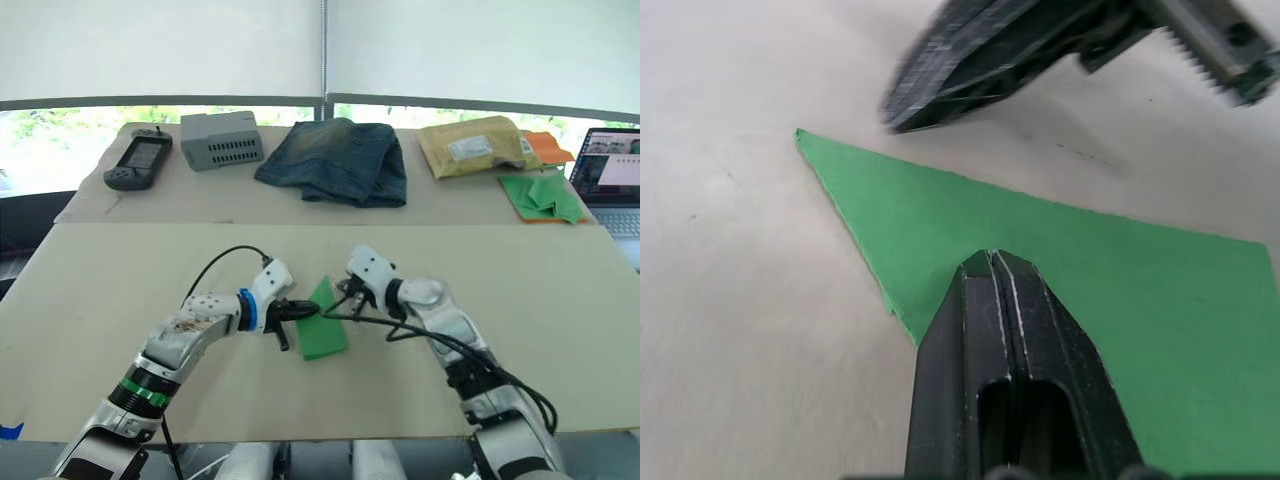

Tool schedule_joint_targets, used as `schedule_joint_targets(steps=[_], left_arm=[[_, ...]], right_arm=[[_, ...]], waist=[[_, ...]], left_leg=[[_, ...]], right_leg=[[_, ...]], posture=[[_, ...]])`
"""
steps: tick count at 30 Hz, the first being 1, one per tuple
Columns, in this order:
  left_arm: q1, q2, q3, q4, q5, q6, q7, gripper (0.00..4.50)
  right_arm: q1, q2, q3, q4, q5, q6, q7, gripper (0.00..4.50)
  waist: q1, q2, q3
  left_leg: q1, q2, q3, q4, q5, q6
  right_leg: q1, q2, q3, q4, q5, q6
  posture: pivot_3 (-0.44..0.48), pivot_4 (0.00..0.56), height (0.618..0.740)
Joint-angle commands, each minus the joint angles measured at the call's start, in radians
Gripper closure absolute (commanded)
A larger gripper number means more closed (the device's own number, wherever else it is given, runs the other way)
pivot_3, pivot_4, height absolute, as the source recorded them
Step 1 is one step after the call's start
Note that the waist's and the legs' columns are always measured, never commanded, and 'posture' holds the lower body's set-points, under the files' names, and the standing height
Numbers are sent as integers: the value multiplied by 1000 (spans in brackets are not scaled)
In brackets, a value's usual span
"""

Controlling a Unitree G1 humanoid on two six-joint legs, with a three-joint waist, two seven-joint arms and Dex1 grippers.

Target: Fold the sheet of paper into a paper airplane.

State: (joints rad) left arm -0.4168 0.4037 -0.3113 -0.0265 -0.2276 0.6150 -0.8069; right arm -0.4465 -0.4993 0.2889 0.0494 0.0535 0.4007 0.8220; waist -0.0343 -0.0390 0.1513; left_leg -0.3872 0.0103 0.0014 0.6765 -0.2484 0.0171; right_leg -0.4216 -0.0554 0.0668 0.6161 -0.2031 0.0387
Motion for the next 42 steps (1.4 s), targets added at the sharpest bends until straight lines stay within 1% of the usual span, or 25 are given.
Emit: schedule_joint_targets(steps=[1, 4, 7, 12, 15, 20, 24, 28, 30, 35, 42], left_arm=[[5, 8, -6, 28, 22, 12, 6, 4500], [-4, 6, -17, 42, 26, 6, -4, 4500], [-15, 3, -27, 48, 27, 7, -15, 4500], [-28, 1, -25, 52, 25, 13, -18, 4500], [-22, 10, -21, 52, 24, 13, -23, 4500], [-1, 19, -21, 35, 22, 21, -25, 4500], [5, 20, -21, 28, 22, 27, -23, 4500], [7, 19, -22, 25, 22, 30, -23, 4500], [7, 20, -21, 24, 23, 30, -22, 4500], [5, 21, -19, 24, 24, 31, -20, 4500], [7, 16, -20, 22, 22, 34, -16, 4500]], right_arm=[[52, -28, -8, -136, 64, 97, 66, 4476], [85, -29, 21, -221, 100, 166, 102, 4476], [109, -41, 62, -268, 106, 221, 123, 4476], [127, -19, 77, -302, 108, 281, 89, 4476], [122, -9, 56, -289, 95, 275, 61, 4476], [62, -15, -31, -256, 99, 199, 30, 4476], [-5, 51, -109, -148, 118, 111, -29, 4476], [-29, 120, -112, -28, 105, 73, -54, 4476], [-33, 144, -108, 15, 100, 51, -55, 4476], [-39, 150, -77, 124, 49, -11, -58, 4476], [-53, 146, -61, 225, 15, -66, -59, 4476]], waist=[[0, 0, 0], [0, 0, 0], [-1, 0, 0], [-2, 0, 0], [-3, 0, 0], [-4, 0, 0], [-7, 0, 0], [-6, 0, 0], [-6, 0, 0], [-7, 0, 0], [-8, 0, 0]], left_leg=[[0, 0, 0, 0, 0, 0], [0, 1, 0, 0, 0, 0], [0, 1, 0, 0, 0, 0], [1, 1, 0, 0, 0, 0], [1, 1, 0, 0, 0, 0], [1, 1, 0, 0, 0, 0], [0, 1, 1, 0, 0, 0], [0, 2, 1, -1, 0, 0], [0, 1, 1, -2, 0, 0], [-1, 1, 1, -1, 0, 0], [1, 1, 1, -1, 0, 0]], right_leg=[[0, 0, 0, 0, -1, 2], [0, 1, 0, 0, -2, 3], [0, 1, 0, 0, -2, 3], [0, 1, 0, 0, -2, 3], [0, 1, 0, 0, -2, 3], [0, 1, 0, 1, -2, 3], [-1, 1, 0, 0, -2, 2], [-1, 2, 0, 0, -2, 2], [-2, 2, 0, 0, 0, -1], [-2, 1, 0, 0, 2, -4], [0, 1, 0, 1, -1, 0]], posture=[[0, 150, 728], [0, 150, 728], [0, 150, 728], [0, 150, 728], [0, 150, 728], [0, 150, 728], [0, 150, 728], [0, 150, 728], [0, 150, 728], [0, 150, 728], [0, 150, 728]])
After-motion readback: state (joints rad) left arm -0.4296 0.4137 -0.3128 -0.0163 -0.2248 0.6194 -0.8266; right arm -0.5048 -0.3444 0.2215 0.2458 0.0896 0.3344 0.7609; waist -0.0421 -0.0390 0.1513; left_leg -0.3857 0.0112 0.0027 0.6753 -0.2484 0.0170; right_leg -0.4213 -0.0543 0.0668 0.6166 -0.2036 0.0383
